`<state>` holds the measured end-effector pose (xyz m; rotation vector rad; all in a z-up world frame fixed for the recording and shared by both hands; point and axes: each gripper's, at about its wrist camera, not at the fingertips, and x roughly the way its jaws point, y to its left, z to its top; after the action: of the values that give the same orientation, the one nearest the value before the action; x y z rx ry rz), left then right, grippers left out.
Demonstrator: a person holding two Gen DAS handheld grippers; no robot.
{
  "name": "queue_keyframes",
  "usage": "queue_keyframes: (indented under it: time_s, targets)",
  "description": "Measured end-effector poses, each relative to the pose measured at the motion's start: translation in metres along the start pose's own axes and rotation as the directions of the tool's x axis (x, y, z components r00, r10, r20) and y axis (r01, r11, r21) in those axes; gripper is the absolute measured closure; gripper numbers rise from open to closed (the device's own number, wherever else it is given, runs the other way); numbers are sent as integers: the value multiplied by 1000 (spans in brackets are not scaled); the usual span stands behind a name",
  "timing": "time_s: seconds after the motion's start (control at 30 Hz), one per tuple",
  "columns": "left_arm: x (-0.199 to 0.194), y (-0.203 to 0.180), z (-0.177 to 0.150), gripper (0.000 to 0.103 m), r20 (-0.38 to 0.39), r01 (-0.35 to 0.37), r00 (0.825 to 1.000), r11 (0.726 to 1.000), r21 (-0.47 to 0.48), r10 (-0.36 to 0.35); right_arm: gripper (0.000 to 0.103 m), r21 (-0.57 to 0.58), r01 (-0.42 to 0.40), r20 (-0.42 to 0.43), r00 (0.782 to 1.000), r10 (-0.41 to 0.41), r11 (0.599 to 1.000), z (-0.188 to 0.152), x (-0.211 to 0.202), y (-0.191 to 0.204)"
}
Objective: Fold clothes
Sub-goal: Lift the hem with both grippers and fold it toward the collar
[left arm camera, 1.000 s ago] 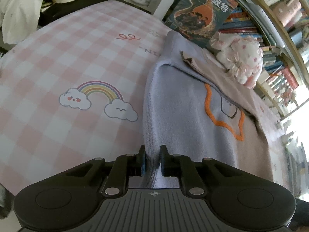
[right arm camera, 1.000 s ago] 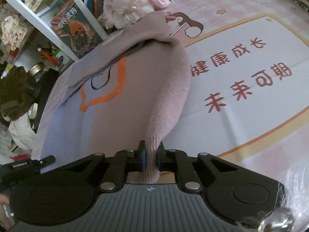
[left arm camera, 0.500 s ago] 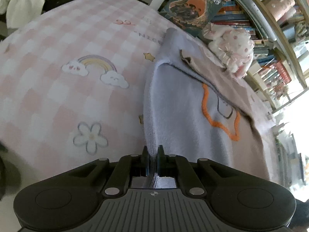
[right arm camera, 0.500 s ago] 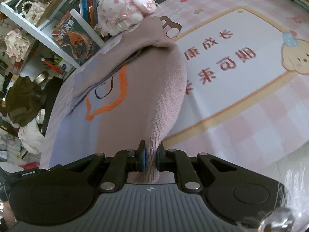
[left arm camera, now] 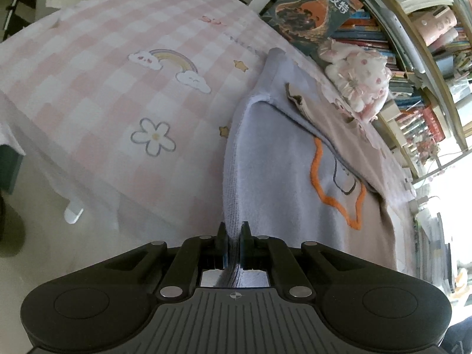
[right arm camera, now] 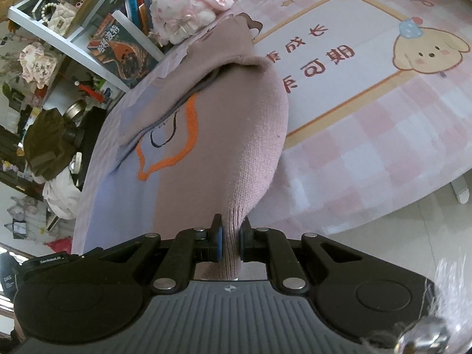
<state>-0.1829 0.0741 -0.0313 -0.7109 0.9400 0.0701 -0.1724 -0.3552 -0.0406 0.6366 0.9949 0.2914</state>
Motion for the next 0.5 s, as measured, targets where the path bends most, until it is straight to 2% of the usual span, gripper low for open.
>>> queue_keyframes:
  time_s: [0.1, 0.4, 0.5]
  targets:
    - [-1, 1, -3, 98, 1, 14, 1000, 1000, -1, -14, 93, -5, -1, 7, 1000, 1, 1000, -1, -5, -1]
    - [-10, 14, -12, 99, -4, 92, 996, 988, -123, -93, 94, -29, -11, -25, 1000, 10, 1000, 2, -23, -1]
    - [-18, 13, -8, 99, 40, 186, 983, 962, -201, -182, 93, -6, -70, 7, 997, 70, 997, 14, -36, 2]
